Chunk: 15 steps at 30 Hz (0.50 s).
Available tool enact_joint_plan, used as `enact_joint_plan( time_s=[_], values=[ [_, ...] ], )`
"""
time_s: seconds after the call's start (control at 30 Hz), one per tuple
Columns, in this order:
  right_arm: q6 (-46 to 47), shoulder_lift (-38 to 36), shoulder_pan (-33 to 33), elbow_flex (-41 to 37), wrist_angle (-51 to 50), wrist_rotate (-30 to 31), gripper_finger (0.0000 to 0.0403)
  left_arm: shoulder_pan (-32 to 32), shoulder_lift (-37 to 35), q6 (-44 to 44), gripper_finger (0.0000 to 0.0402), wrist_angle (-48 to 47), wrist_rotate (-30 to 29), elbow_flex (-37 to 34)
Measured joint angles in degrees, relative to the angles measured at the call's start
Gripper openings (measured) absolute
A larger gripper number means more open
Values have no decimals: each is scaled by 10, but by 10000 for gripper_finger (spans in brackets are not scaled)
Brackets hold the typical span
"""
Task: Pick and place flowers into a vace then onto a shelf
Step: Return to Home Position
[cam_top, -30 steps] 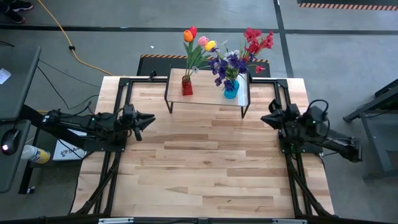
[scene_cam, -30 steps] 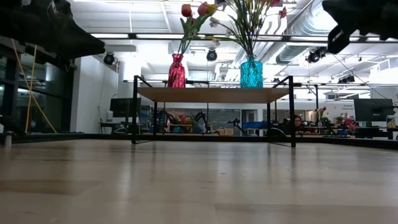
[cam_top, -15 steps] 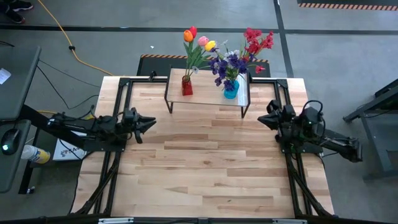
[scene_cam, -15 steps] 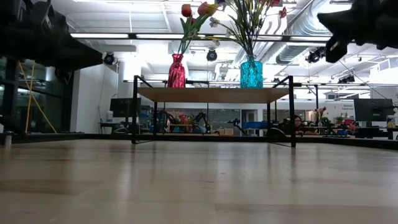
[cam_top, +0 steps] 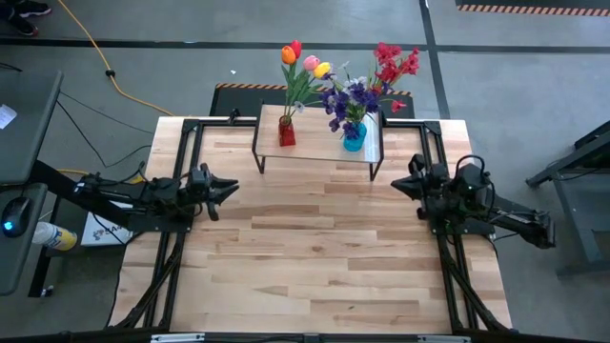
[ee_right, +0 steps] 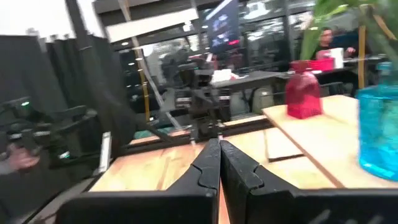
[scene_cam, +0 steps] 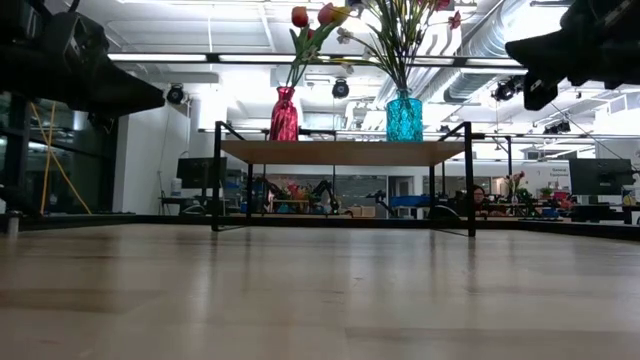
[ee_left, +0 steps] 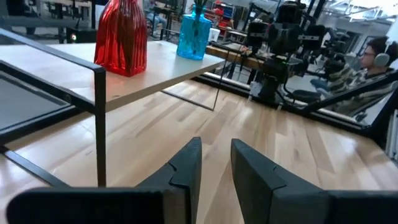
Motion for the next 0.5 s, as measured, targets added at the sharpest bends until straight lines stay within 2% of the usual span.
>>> enact_joint_plan(
  time_s=[0.2,0.33,0.5],
  values=[
    [-20,0,0,0,-3,73,0,0,0,25,120,-2,-14,0],
    [-38,0,0,-4,-11,94,0,0,0,27,120,-2,-47,0],
    [-41,0,0,-36,17,116,0,0,0,35,120,-2,-54,0]
  ],
)
